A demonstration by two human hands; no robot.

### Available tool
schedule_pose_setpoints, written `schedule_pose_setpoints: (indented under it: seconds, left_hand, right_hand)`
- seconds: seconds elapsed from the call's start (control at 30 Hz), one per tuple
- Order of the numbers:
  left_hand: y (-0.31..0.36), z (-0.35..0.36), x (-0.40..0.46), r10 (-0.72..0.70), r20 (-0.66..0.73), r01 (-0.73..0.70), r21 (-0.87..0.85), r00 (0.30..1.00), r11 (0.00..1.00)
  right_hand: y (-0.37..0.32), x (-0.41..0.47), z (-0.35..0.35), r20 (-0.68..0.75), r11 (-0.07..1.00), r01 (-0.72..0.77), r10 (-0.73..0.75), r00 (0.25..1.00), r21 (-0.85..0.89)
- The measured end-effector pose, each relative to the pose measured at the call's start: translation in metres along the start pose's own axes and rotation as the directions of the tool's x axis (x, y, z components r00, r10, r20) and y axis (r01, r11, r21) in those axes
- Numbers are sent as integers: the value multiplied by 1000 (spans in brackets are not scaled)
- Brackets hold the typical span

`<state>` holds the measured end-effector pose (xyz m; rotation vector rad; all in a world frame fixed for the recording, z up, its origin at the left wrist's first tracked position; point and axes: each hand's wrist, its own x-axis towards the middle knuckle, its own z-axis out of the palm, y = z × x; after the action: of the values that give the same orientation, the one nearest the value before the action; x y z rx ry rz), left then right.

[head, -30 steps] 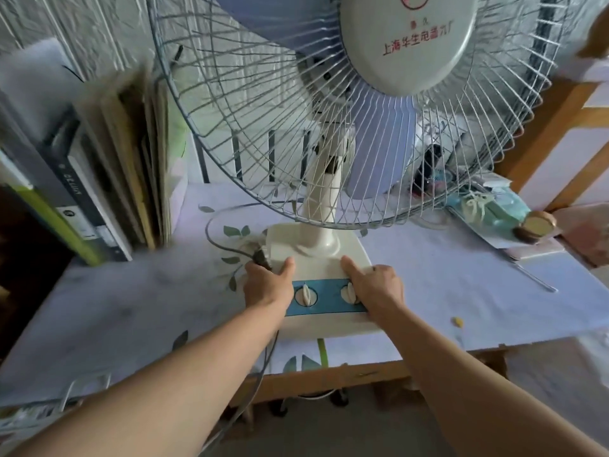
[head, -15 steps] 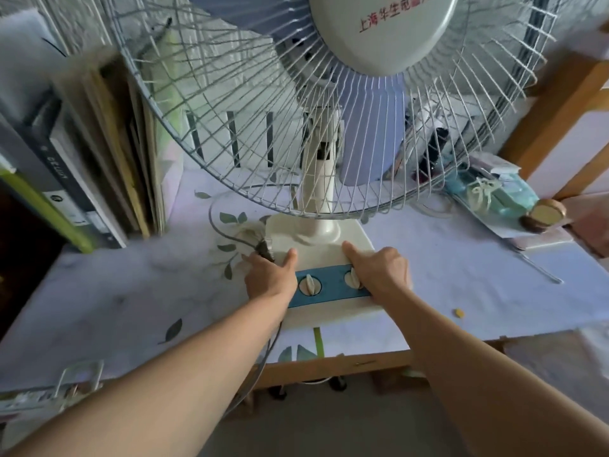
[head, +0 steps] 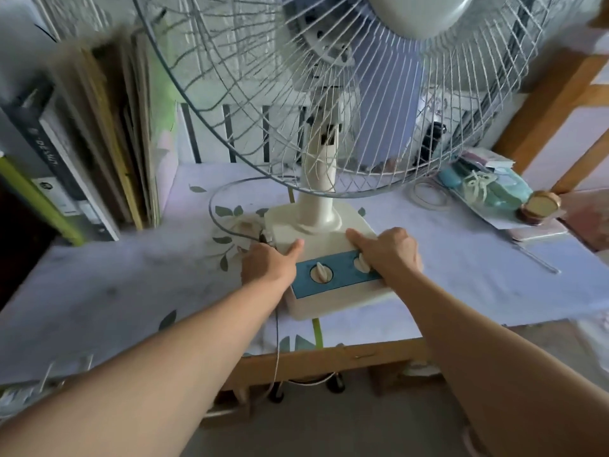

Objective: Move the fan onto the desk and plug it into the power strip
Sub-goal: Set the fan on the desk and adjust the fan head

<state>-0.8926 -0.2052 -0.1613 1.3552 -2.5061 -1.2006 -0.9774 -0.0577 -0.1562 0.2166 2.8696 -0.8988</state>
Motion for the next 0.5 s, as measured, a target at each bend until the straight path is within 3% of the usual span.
schedule_pose_setpoints:
  seconds: [0.5]
  left_hand:
    - [-1, 16, -5, 44, -8, -45, -22, 999, 999]
  right_hand:
    - [17, 26, -1, 13, 994, 107, -107, 994, 37]
